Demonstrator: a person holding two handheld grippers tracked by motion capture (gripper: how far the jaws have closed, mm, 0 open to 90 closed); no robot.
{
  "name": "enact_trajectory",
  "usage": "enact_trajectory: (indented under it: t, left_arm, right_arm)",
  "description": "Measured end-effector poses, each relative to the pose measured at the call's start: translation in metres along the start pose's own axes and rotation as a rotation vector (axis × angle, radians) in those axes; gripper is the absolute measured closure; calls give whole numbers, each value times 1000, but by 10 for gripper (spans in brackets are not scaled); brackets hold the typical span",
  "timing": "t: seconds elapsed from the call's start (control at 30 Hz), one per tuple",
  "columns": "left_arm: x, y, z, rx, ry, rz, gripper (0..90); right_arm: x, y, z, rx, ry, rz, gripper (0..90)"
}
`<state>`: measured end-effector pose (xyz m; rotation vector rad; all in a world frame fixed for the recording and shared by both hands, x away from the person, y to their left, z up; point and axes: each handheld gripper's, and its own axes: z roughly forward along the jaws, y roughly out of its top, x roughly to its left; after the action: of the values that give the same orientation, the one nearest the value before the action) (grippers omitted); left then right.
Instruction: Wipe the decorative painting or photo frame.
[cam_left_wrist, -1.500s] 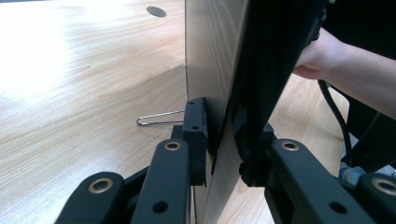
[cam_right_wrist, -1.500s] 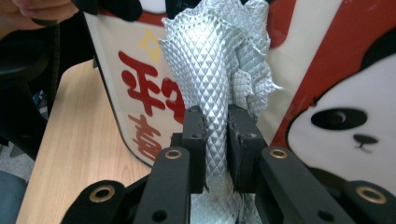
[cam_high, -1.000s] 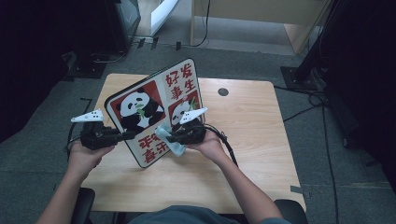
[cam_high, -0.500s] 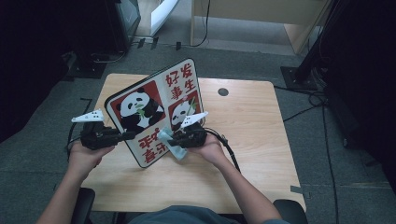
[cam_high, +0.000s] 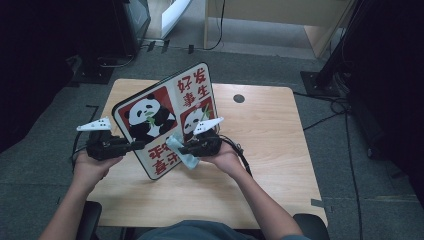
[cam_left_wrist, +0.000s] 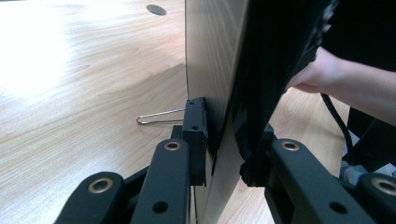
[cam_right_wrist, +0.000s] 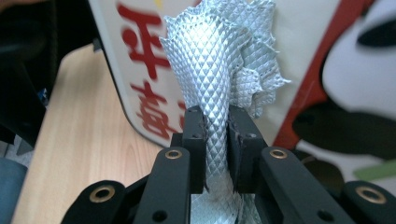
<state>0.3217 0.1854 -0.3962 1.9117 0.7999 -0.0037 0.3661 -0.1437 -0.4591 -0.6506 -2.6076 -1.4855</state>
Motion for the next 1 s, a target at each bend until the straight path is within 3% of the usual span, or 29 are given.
enact_trajectory:
  t: [0.73, 1.0]
  left_arm:
    - [0, 0, 2, 10, -3, 3, 756]
    - [0, 0, 1, 7, -3, 4, 755]
  right_arm:
    - [25, 102, -37, -84, -30, -128, 797]
    - [34, 134, -43, -112, -31, -179, 795]
